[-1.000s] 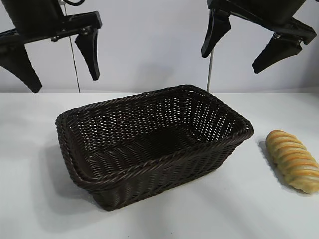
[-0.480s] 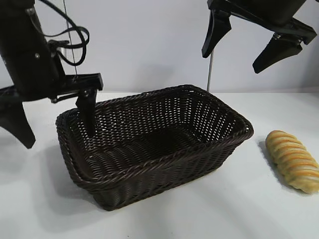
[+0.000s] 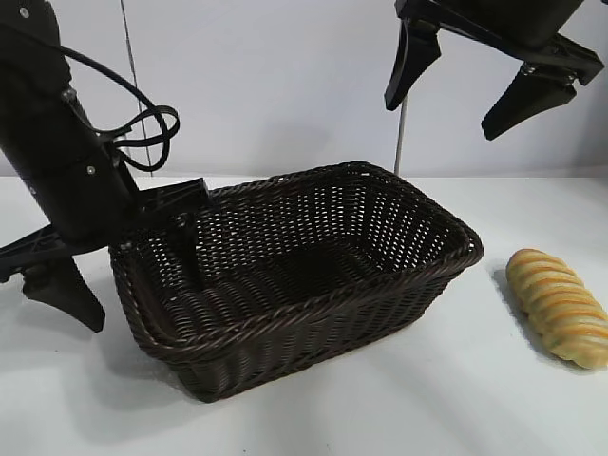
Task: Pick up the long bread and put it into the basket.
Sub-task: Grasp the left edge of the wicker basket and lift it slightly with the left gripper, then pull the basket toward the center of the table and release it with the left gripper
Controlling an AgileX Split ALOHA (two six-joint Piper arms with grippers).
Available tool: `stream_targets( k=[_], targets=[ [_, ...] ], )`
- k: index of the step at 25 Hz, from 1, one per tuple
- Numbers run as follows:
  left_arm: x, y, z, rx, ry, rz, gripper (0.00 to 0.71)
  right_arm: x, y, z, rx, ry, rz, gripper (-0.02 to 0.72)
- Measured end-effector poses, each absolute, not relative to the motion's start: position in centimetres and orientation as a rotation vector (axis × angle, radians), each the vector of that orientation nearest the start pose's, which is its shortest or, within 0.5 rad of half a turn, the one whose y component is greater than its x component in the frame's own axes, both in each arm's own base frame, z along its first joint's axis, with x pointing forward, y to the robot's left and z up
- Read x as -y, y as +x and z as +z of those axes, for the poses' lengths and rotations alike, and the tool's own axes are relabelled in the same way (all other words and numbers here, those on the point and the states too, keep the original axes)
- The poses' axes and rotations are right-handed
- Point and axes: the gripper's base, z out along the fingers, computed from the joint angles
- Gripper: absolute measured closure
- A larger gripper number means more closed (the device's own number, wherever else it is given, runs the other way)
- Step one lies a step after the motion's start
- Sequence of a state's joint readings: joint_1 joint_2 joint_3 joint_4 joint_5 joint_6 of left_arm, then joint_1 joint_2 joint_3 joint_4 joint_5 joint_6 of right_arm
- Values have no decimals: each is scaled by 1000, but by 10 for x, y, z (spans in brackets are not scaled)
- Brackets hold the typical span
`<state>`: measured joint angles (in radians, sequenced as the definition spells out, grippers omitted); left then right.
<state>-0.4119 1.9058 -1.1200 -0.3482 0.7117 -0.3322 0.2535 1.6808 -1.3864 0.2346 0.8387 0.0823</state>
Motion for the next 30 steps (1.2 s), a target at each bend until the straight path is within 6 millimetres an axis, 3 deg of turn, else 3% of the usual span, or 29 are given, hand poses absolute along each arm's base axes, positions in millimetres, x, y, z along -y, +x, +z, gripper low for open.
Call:
stream_targets(
  k=[2, 12, 21, 27, 30],
  targets=[
    [160, 316, 146, -3028, -290, -463, 606, -107, 350, 292, -2632, -80, 400, 8],
    [161, 314, 150, -3044, -226, -462, 611, -107, 350, 292, -2633, -82, 398, 8],
    [142, 343, 192, -3046, 37, -450, 611, -107, 350, 292, -2633, -82, 398, 8],
    [134, 362, 219, -2973, 67, -467, 611, -107, 350, 292, -2633, -82, 398, 8],
    [139, 374, 221, -2966, 78, -480, 611, -107, 350, 292, -2633, -82, 398, 8]
  ],
)
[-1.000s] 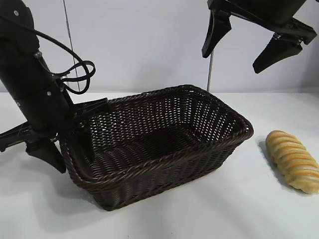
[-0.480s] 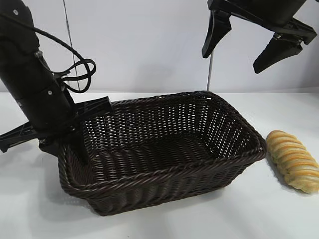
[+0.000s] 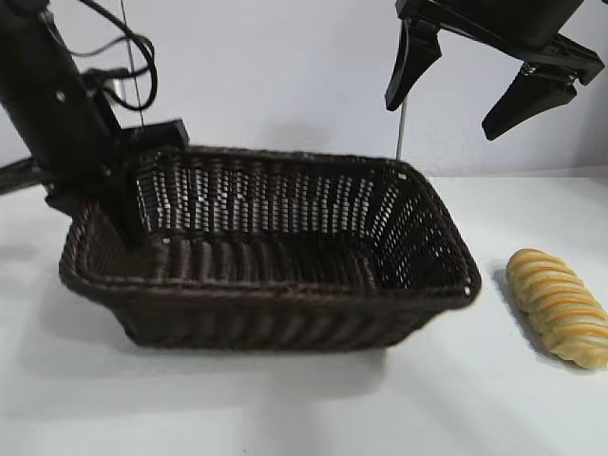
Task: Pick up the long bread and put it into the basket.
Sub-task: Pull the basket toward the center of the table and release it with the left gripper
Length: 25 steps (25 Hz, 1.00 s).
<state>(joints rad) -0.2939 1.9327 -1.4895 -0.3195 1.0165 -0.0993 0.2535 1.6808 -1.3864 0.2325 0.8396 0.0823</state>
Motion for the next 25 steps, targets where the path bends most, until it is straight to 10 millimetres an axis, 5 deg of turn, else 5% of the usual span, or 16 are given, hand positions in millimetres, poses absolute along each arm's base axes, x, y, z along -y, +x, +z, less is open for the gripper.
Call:
stream_targets(
  k=[11, 17, 19, 23, 25],
  targets=[
    [148, 402, 173, -3067, 101, -470, 611, -107, 350, 292, -2633, -82, 398, 8],
    [149, 403, 168, -3075, 91, -483, 604, -107, 350, 292, -2633, -82, 398, 8],
    [150, 403, 168, -3075, 88, -489, 541, -107, 350, 292, -2633, -82, 398, 8],
    [150, 402, 168, -3080, 86, -496, 193, -107, 350, 292, -2633, -82, 398, 8],
    [150, 402, 171, -3074, 87, -500, 85, -107, 350, 292, -2633, -82, 398, 8]
  ],
)
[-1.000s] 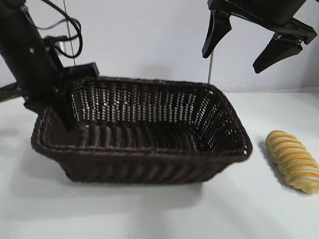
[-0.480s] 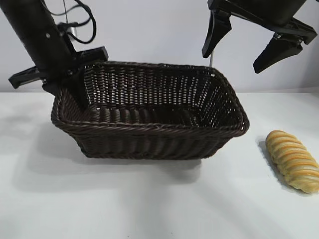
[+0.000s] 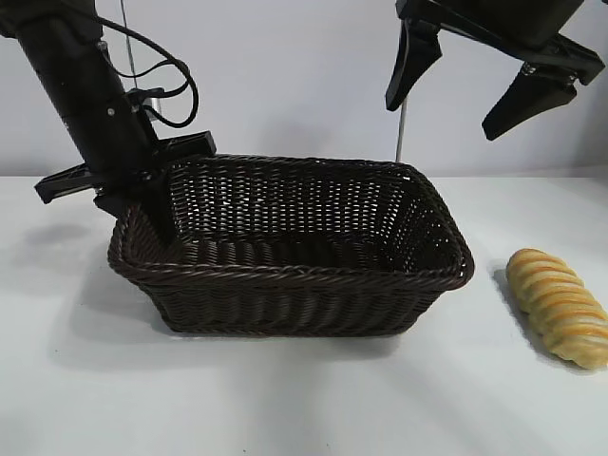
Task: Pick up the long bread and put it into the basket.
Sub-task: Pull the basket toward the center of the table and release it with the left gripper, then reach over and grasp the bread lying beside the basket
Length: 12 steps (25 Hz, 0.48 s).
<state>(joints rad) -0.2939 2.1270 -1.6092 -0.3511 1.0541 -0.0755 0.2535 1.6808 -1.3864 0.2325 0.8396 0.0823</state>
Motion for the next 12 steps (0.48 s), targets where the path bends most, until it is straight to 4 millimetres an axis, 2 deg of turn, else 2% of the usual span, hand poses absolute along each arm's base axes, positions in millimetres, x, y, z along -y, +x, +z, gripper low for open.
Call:
stream_targets(
  k=[3, 12],
  targets=[
    [149, 400, 186, -3046, 89, -499, 35, -107, 350, 292, -2633, -82, 398, 8],
    [135, 381, 248, -2967, 137, -424, 16, -107, 349, 292, -2638, -83, 396, 8]
  ],
)
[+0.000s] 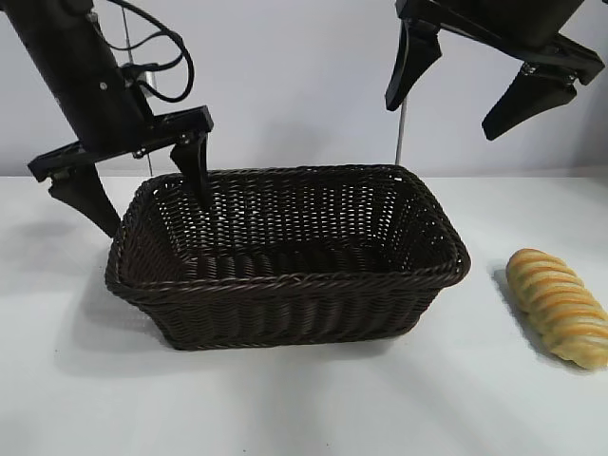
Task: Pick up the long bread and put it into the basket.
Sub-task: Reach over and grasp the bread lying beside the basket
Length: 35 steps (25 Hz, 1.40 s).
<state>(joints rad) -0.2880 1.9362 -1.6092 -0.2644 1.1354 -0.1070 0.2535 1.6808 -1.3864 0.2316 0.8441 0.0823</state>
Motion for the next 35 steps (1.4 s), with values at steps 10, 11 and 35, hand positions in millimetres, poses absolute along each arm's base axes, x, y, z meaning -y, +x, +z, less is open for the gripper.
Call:
stream_targets(
  k=[10, 11, 35],
  targets=[
    [124, 366, 278, -2957, 168, -333, 16, -107, 349, 292, -2641, -84, 396, 8],
    [124, 366, 278, -2957, 168, -333, 16, -107, 349, 292, -2641, -84, 396, 8],
    [124, 366, 278, -2967, 48, -339, 16, -107, 349, 292, -2638, -84, 395, 8]
  ],
)
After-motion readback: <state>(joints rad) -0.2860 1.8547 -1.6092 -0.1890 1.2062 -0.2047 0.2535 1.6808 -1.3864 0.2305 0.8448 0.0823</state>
